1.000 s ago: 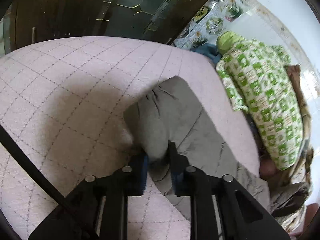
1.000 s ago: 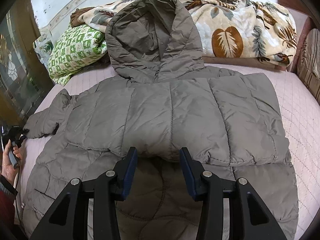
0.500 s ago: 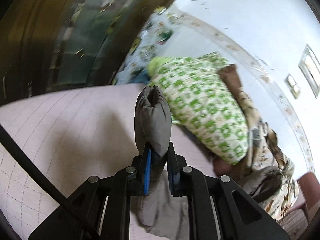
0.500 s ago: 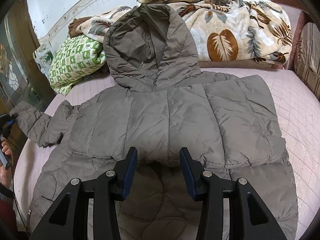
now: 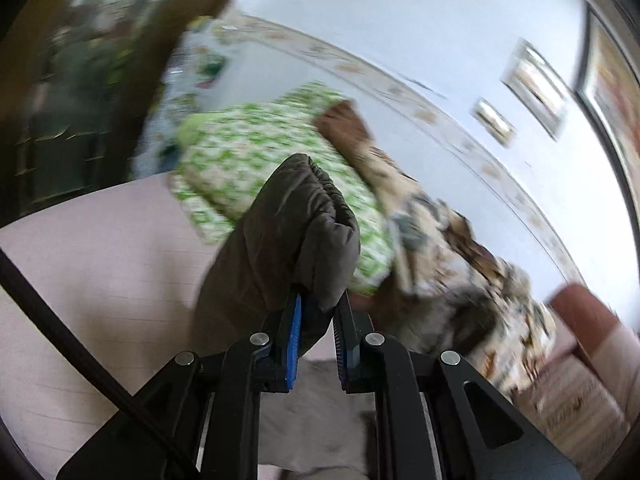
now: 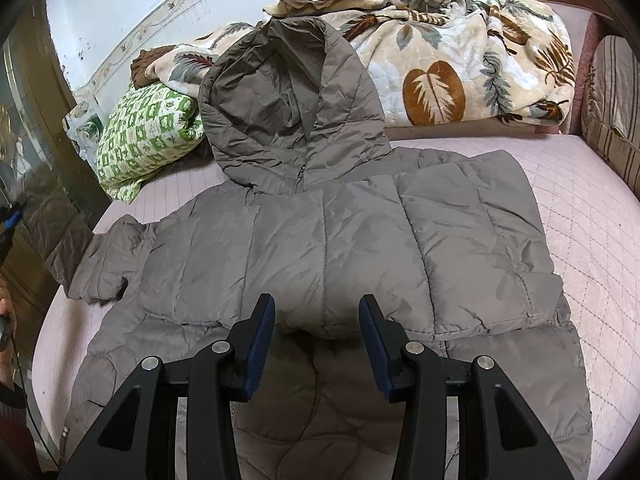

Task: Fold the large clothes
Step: 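Lift the sleeve with the left gripper and carry it across the jacket body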

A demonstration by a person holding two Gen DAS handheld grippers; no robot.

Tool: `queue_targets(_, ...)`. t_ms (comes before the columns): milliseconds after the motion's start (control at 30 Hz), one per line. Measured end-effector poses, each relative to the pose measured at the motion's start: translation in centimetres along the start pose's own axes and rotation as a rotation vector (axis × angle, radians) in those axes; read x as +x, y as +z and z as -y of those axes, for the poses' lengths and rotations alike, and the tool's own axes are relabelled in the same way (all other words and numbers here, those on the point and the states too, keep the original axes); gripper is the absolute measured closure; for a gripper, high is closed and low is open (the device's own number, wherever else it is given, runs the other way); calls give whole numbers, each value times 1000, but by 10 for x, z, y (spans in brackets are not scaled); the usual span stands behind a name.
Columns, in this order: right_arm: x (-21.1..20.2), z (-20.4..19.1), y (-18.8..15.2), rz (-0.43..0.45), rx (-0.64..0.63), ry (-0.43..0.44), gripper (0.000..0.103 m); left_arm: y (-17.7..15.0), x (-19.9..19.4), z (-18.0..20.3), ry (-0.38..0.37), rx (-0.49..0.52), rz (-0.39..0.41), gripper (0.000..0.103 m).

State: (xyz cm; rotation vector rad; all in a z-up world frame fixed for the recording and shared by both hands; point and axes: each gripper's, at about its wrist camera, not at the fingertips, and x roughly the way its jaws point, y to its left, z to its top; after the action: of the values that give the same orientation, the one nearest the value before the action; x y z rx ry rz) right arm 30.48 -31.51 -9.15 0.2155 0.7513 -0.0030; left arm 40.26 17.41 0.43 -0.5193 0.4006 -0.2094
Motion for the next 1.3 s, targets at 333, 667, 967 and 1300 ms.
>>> queue_targets(333, -4, 3, 3, 10, 17, 7, 56, -112, 59, 128, -138, 289, -279, 90)
queue_targets(667, -2, 12, 4, -1, 66, 31, 56, -229, 112, 164, -44, 521, -564, 89)
queue_targets(967, 11, 16, 4, -37, 227, 232, 56, -208, 86, 174, -135, 510, -555, 44)
queue_targets(1300, 44, -17, 0, -85, 437, 535, 56, -103, 47, 107, 45, 321, -243, 37)
